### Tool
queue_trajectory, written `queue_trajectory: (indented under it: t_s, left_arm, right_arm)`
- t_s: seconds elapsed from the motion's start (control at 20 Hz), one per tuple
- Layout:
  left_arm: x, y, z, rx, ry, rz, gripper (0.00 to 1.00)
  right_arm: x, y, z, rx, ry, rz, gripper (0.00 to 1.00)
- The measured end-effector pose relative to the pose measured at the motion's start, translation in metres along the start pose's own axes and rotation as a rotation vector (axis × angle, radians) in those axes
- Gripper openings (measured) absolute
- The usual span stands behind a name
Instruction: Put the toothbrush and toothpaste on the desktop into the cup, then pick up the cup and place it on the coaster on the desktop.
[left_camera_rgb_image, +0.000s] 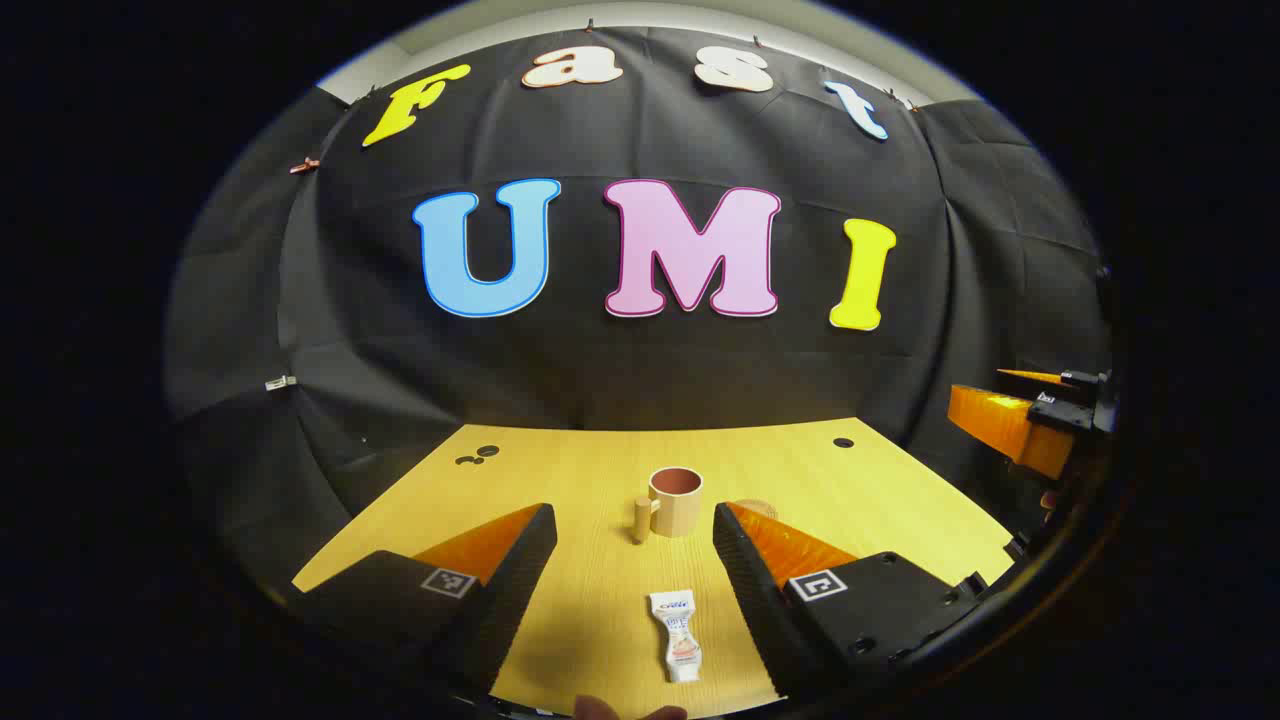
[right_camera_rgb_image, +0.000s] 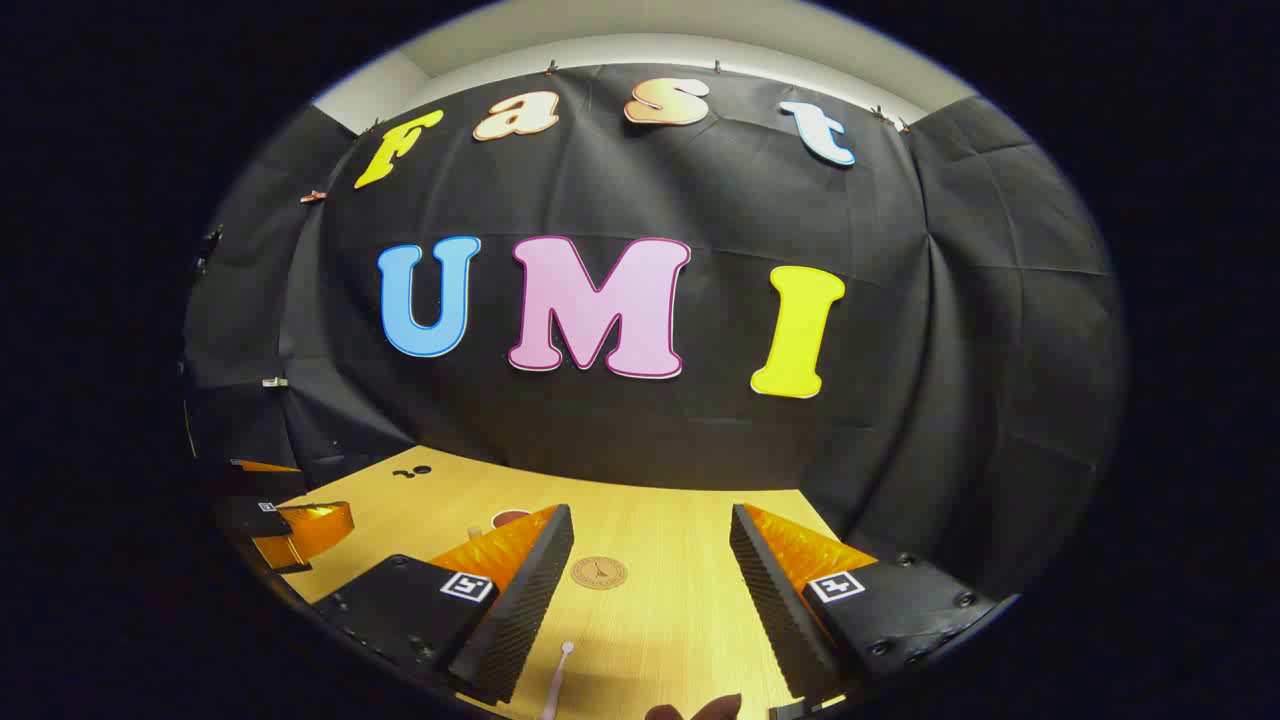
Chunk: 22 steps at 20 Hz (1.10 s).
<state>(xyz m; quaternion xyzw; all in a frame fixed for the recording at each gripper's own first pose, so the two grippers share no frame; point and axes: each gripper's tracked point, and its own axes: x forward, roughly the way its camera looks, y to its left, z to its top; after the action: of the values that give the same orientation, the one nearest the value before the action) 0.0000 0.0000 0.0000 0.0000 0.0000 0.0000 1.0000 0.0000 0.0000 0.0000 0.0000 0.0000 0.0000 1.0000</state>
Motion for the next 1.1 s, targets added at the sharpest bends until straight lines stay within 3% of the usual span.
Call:
queue_trajectory:
  t_s: [0.8,1.1]
  left_arm:
    - [0.002,-0.027,-0.022,0.035,0.061,-0.056,0.98]
    - [0.015,-0.047,-0.068,0.042,0.214,-0.119,0.98]
  right_arm:
    - [-0.014,-0.014,-0.012,0.005,0.017,-0.015,0.97]
    - [-0.019,-0.017,-0.023,0.005,0.040,-0.019,0.97]
